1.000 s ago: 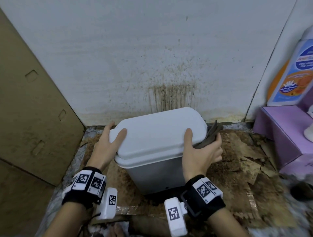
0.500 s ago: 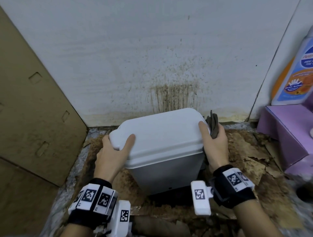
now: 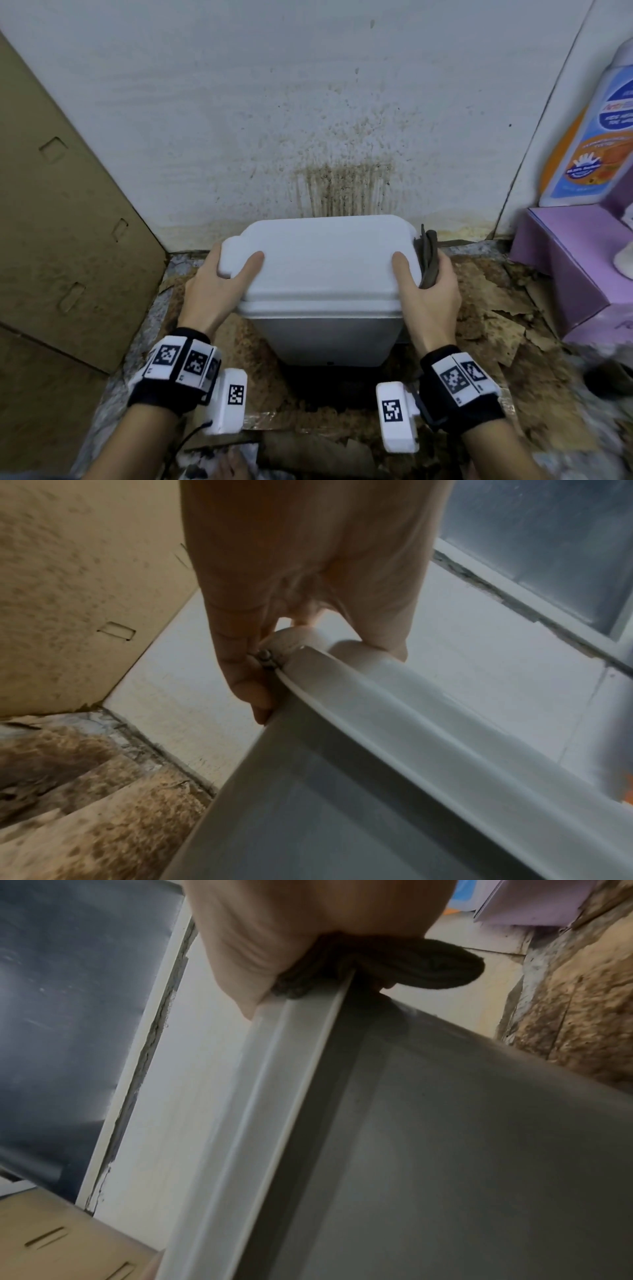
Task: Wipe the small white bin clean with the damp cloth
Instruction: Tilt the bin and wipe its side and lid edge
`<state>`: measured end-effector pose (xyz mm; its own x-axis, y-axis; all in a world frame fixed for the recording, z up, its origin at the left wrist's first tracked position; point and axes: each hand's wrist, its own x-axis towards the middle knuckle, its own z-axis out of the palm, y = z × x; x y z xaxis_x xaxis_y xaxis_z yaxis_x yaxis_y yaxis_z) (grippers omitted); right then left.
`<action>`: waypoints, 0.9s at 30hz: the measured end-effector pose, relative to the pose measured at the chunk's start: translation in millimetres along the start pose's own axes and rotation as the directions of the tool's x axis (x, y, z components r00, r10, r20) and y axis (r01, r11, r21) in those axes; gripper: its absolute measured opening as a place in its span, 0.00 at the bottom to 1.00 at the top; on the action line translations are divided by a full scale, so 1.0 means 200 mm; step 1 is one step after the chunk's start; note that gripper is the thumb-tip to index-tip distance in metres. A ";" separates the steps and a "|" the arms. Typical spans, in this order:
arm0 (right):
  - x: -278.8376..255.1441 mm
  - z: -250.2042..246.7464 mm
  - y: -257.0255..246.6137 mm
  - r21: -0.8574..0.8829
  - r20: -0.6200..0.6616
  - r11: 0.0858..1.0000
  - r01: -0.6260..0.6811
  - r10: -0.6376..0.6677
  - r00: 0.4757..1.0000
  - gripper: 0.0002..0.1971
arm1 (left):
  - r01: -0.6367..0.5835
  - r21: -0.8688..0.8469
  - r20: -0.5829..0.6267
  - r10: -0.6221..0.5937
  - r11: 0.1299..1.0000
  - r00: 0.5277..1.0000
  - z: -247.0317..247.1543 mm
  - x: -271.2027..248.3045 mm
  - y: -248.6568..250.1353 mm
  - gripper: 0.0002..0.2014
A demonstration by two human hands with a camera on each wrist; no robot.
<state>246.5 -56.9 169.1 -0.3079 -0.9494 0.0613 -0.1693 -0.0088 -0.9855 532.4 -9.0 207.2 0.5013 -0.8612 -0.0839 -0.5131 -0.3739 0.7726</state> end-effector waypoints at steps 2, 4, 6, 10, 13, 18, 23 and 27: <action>-0.01 0.01 0.00 -0.019 0.023 1.000 -0.006 0.007 1.000 0.33 | 0.011 -0.022 -0.001 -0.011 1.000 1.000 0.01 0.01 0.01 0.35; 0.00 0.02 0.00 -0.021 0.040 1.000 -0.011 0.012 0.999 0.35 | 0.020 -0.015 -0.002 -0.020 1.000 1.000 0.01 0.01 0.02 0.34; 0.01 0.02 -0.01 -0.021 0.042 1.000 -0.005 0.006 0.999 0.34 | 0.012 0.017 0.002 -0.012 1.000 1.000 0.02 0.01 0.03 0.36; 0.02 0.02 -0.02 0.003 0.037 1.000 -0.020 0.020 0.999 0.26 | -0.034 0.308 -0.129 0.078 0.951 0.989 0.05 0.00 0.05 0.36; 0.01 0.03 -0.03 0.038 0.028 0.999 0.000 -0.001 1.000 0.20 | -0.215 0.399 -0.192 0.311 0.891 0.931 0.10 -0.06 0.16 0.29; -0.03 0.09 -0.09 0.082 0.049 0.996 0.035 -0.039 0.998 0.16 | -0.497 0.292 0.022 0.514 0.817 0.857 0.23 -0.15 0.34 0.26; -0.09 0.15 -0.21 0.155 0.130 0.984 0.090 -0.111 0.985 0.10 | -0.590 0.239 0.156 0.569 0.772 0.807 0.29 -0.18 0.47 0.27; -0.10 0.19 -0.28 0.221 0.297 0.974 0.056 -0.122 0.947 0.12 | -0.589 0.276 0.153 0.571 0.759 0.807 0.23 -0.13 0.47 0.28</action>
<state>297.9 -50.0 218.0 0.0068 -0.9913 0.1314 0.0245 -0.1312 -0.9911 439.2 -38.5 252.7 0.0051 -0.9608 0.2771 -0.8772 0.1287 0.4625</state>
